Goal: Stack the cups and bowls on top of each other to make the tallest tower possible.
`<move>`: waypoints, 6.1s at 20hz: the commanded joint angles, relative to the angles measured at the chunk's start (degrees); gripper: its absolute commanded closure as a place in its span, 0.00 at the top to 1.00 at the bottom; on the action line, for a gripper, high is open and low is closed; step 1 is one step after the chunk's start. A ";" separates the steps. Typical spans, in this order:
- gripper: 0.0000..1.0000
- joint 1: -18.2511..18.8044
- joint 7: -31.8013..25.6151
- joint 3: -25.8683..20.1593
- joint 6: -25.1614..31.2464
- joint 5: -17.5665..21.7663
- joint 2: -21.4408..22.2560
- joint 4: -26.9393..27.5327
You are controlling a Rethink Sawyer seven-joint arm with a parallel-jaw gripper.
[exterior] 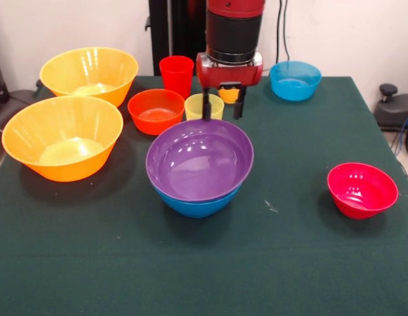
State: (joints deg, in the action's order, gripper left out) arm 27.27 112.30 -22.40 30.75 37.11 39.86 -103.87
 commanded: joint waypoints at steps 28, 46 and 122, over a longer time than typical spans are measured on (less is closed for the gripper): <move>1.00 1.27 -2.00 -1.45 0.33 0.57 -2.08 4.11; 1.00 -2.46 -2.40 2.23 27.27 -6.44 -9.69 16.26; 1.00 -2.14 -4.29 2.96 23.43 -6.98 -17.52 24.05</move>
State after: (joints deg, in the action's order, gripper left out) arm 25.55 112.30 -18.06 53.36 29.29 23.26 -84.30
